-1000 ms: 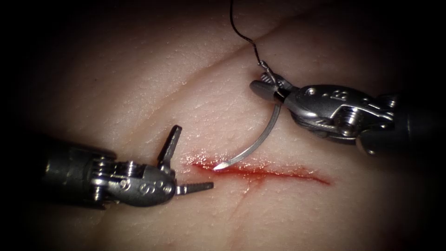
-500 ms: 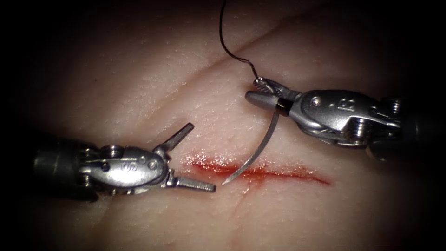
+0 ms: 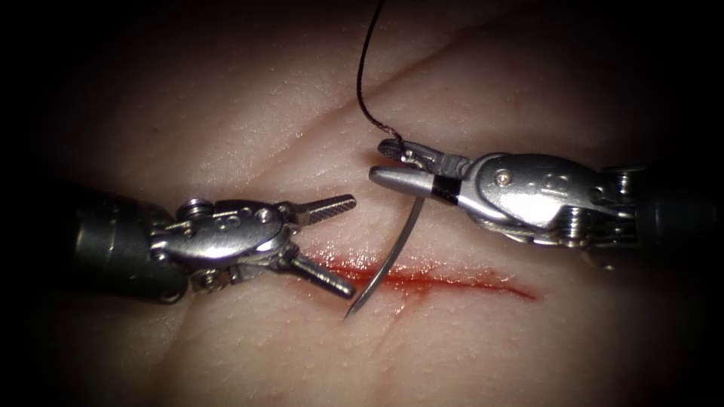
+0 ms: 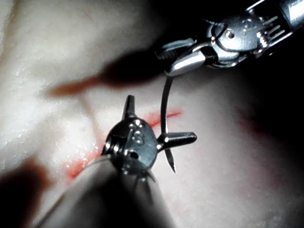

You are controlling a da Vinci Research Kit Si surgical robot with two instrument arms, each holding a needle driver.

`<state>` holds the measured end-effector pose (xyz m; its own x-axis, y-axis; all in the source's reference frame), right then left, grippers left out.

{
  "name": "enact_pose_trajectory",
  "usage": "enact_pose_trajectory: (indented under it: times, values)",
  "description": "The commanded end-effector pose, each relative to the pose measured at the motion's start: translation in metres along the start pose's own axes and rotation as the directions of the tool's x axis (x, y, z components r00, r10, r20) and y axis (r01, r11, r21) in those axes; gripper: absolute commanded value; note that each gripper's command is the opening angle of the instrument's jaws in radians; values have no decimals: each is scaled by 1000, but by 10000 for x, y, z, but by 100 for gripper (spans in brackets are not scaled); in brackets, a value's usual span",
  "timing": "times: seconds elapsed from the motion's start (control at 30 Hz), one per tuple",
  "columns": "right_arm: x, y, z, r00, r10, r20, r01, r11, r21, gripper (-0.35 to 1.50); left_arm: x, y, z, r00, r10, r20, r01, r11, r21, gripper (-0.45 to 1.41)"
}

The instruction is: Wound Closure

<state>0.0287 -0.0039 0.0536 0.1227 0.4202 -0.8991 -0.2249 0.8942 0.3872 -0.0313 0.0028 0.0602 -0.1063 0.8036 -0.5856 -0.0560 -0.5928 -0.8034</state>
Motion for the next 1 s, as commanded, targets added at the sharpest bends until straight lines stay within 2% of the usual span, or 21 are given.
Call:
enact_pose_trajectory:
  times: [0.03, 0.17, 0.3, 0.43, 0.8, 0.87, 0.97, 1.0]
  values:
    - [-1, -7, 11, 1000, -12, -17, 12, 1000, 17, -35, -5, -3, 7, 1000, -11, 4, 11, 1000, -5, 106]
    - [1, -10, 17, 997, -44, -65, 47, 998, 40, -35, -8, -4, 10, 999, -27, 29, 28, 999, -30, 106]
    - [0, -11, 20, 995, -72, -68, 75, 996, 52, -35, -8, 3, 10, 998, -56, 42, 59, 997, -54, 104]
    - [-3, -14, 24, 994, -82, -69, 87, 995, 58, -35, -8, 11, 11, 994, -63, 89, 70, 995, -76, 101]
    - [1, -24, 30, 990, -104, -100, 113, 990, 87, -35, -9, 2, 16, 987, -95, 131, 108, 990, -93, 93]
    - [2, -24, 30, 990, -103, -100, 112, 990, 88, -35, -11, 2, 15, 983, -110, 146, 124, 988, -94, 88]
    - [2, -24, 30, 989, -109, -101, 118, 989, 87, -35, -14, 4, 13, 977, -127, 173, 145, 985, -97, 69]
    - [2, -24, 30, 989, -109, -101, 118, 989, 87, -35, -15, 5, 12, 972, -142, 184, 162, 982, -98, 57]
